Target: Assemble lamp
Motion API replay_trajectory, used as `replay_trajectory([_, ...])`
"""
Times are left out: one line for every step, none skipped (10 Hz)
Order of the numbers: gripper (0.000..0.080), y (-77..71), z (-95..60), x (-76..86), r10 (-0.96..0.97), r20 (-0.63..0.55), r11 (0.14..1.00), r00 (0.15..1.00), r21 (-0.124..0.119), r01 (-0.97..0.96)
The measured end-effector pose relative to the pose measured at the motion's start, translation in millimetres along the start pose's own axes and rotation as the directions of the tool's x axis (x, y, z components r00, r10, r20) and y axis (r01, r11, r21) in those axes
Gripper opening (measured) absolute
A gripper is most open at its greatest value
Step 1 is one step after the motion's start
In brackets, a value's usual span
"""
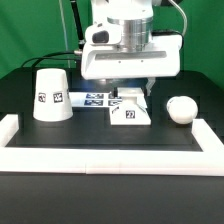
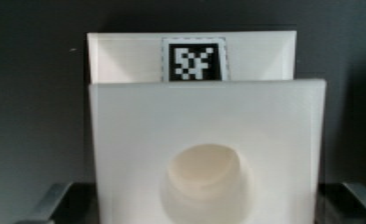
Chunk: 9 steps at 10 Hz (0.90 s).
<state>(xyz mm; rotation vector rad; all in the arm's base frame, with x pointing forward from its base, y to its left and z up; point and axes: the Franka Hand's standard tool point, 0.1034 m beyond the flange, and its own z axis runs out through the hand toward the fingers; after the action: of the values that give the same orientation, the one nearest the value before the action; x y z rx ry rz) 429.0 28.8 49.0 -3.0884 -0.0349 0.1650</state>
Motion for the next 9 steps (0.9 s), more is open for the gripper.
replay_trajectory([0.0534, 0.0, 0.0, 0.0, 0.000, 0.000, 1.000, 1.000, 0.000, 0.000])
replay_trajectory([0.0534, 0.0, 0.0, 0.0, 0.000, 0.000, 1.000, 1.000, 0.000, 0.000])
replay_trajectory([0.0534, 0.0, 0.0, 0.0, 0.000, 0.000, 1.000, 1.000, 0.000, 0.000])
replay_trajectory([0.0534, 0.0, 0.0, 0.0, 0.000, 0.000, 1.000, 1.000, 0.000, 0.000])
replay_trajectory([0.0534, -0.2, -1.1, 3.2, -0.015, 0.003, 1.000, 1.000, 0.001, 0.015])
replay_trajectory([0.0534, -1.2, -4.8, 17.4, -0.030, -0.004, 1.000, 1.000, 0.004, 0.030])
replay_trajectory([0.0535, -2.6, -5.0, 31.7, -0.032, -0.016, 0.999, 0.999, 0.005, 0.032])
replay_trajectory([0.0535, -5.0, -5.2, 45.2, -0.036, -0.023, 0.999, 0.999, 0.006, 0.036])
replay_trajectory([0.0535, -7.6, -6.7, 60.0, -0.040, -0.038, 0.999, 0.998, 0.007, 0.040])
